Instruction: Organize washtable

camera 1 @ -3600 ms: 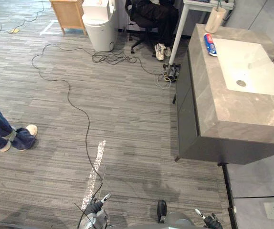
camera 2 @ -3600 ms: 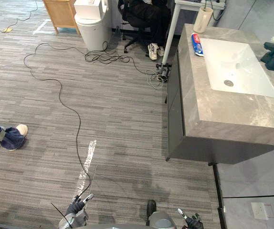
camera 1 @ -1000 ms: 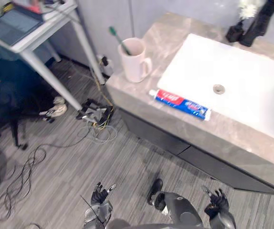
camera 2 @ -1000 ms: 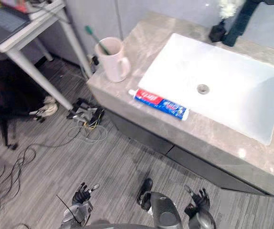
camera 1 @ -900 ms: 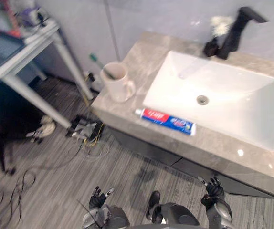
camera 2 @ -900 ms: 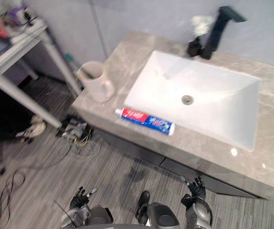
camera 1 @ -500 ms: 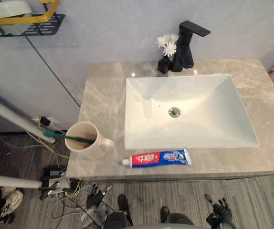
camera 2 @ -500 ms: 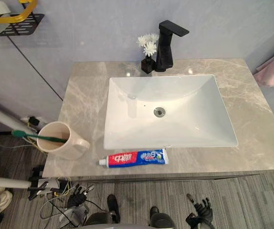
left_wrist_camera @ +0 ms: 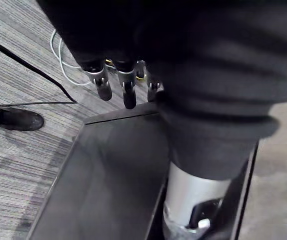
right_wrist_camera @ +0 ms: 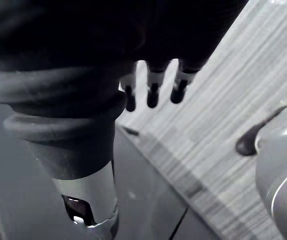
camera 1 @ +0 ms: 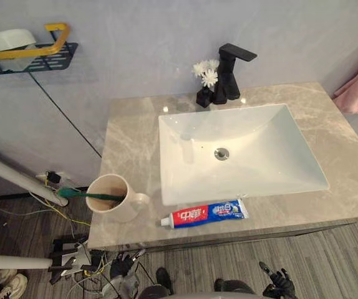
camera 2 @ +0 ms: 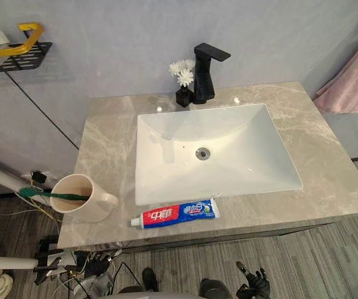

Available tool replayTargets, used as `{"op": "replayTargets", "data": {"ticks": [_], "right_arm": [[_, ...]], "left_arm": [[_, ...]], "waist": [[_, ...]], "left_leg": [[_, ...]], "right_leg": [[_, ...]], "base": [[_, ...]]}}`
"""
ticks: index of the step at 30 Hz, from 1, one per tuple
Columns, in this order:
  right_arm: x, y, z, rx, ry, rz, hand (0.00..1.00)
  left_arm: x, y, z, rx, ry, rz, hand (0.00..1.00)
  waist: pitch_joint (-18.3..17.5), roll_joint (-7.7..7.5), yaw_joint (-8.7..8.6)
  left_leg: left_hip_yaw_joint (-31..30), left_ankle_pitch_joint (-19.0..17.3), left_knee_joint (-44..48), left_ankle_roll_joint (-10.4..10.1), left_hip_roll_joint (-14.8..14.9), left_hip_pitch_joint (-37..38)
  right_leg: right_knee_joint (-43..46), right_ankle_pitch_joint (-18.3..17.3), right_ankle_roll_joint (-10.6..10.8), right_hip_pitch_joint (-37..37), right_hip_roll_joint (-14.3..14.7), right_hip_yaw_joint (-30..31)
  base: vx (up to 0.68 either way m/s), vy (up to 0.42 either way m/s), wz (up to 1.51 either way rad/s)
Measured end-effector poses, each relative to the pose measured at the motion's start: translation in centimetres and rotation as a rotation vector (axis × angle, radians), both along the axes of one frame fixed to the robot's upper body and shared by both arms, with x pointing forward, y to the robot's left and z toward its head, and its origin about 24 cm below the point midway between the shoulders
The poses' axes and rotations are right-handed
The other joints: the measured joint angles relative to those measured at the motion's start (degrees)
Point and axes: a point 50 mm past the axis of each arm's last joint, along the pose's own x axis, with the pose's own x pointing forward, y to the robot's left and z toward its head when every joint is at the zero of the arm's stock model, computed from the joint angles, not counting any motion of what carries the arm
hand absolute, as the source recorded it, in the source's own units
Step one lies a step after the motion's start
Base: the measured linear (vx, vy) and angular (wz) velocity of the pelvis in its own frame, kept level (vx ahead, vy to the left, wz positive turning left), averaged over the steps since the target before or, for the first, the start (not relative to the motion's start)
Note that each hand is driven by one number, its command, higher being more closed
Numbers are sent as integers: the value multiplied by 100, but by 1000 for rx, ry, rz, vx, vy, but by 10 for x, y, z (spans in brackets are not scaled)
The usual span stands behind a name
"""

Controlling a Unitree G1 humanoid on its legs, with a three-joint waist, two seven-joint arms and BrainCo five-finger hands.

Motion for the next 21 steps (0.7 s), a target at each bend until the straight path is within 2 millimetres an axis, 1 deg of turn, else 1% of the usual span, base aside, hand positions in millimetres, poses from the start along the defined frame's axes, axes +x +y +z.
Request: {"op": "replayTargets", "data": {"ticks": [1,2,4,5,6,7,8,9,10,11,12,13,14,15,16,17,18,19,20,21], "right_arm": [[9,1,3,-4,-27,18,0],[14,3,5,-5,-45,28,0],[35,12,13,-5,-102,90,0],[41,14,15,-7,-121,107,0],[46,14,18,-10,-135,105,0],[45,13,17,-12,-133,108,0],[42,12,17,-14,-126,108,0],[42,12,17,-16,-130,107,0],[40,8,19,-29,-135,103,0],[36,2,19,-46,-136,92,0],[34,0,19,-47,-137,79,0],[28,-6,19,-44,-140,27,0],[22,-10,18,-40,-138,-14,0],[15,-14,16,-36,-132,-53,0],[6,-18,14,-25,-123,-94,0],[2,-18,13,-13,-114,-115,0],[-7,-12,9,20,-101,-154,0],[-10,-8,7,31,-96,-161,0],[-16,-2,4,50,-79,-180,0],[-20,-2,3,54,-71,-190,0]], "left_arm": [[2,0,1,-4,-10,5,0],[3,0,2,-3,-16,7,0],[1,3,2,-11,-19,37,0],[1,4,2,-12,-18,45,0],[-1,2,1,-23,-13,56,0],[-5,2,0,-29,-5,69,0],[-9,3,-1,-32,5,77,0],[-11,3,-2,-32,10,80,0],[-15,2,-3,-36,19,83,0],[-16,-1,-4,-44,24,84,0],[-16,-3,-4,-49,24,83,0],[-14,-4,-4,-55,18,86,0],[-15,-4,-4,-55,22,88,0],[-17,-4,-5,-56,26,90,0],[-17,-6,-5,-65,24,103,0],[-18,-4,-6,-64,30,114,0],[-20,1,-6,-59,36,139,0],[-21,2,-7,-59,39,144,0],[-23,4,-7,-55,43,150,0],[-23,4,-7,-55,45,150,0]], "waist": [[-3,-6,60],[-9,-18,107],[-66,-114,324],[-64,-115,348],[-41,-38,349],[-37,25,327],[-42,42,296],[-41,37,281],[-36,43,260],[-34,30,244],[-23,-41,245],[9,-93,250],[-9,-116,233],[-17,-126,222],[-38,-62,219],[-50,-71,230],[-113,-110,223],[-126,-140,221],[-169,-211,194],[-173,-220,185]], "left_leg": [[-26,-54,126,52,-21,-138],[-24,-78,203,61,-36,-227],[23,-113,450,58,-113,-543],[16,-112,520,58,-114,-613],[-58,-90,633,60,-46,-707],[-166,-71,745,61,21,-784],[-222,-52,767,8,76,-786],[-224,-45,768,-35,102,-784],[-210,-22,756,-79,172,-782],[-216,-33,701,-89,177,-780],[-210,-48,725,-119,154,-786],[-139,-71,1167,-101,145,-825],[-110,-220,1461,-13,95,-758],[-55,-388,1557,-20,27,-616],[-26,-467,1178,-32,-43,-365],[-3,-358,802,120,-164,-218],[22,-204,407,141,-297,-75],[23,-157,288,168,-341,-21],[35,-101,107,243,-425,46],[43,-83,44,265,-457,88]], "right_leg": [[-66,-12,4,-15,-39,6],[-101,-34,28,-47,-71,21],[-504,-154,139,-45,-198,-33],[-655,-178,138,-7,-210,-96],[-799,-112,135,49,-155,-186],[-872,-31,91,110,-84,-300],[-839,-29,75,129,-23,-392],[-805,-32,45,127,0,-443],[-739,0,-15,98,48,-525],[-744,24,-67,69,43,-612],[-751,34,-95,44,-8,-638],[-717,45,-108,25,-106,-709],[-687,42,-103,28,-201,-744],[-678,41,-66,35,-287,-740],[-706,62,3,42,-318,-729],[-774,113,61,58,-374,-705],[-922,205,127,82,-416,-694],[-981,235,132,115,-418,-700],[-1061,262,150,136,-479,-692],[-1064,264,156,147,-497,-691]], "base": [[-116,52,22],[-141,62,6],[-152,29,-2],[-129,-22,7],[-180,-66,24],[-206,-89,33],[-202,-95,30],[-153,-103,23],[-162,-103,25],[-148,-83,26],[-121,-20,22],[-76,23,16],[-64,42,17],[-43,63,16],[-32,117,7],[-43,158,-3],[-32,137,-3],[-10,125,-3],[16,93,1],[37,108,-3]]}}
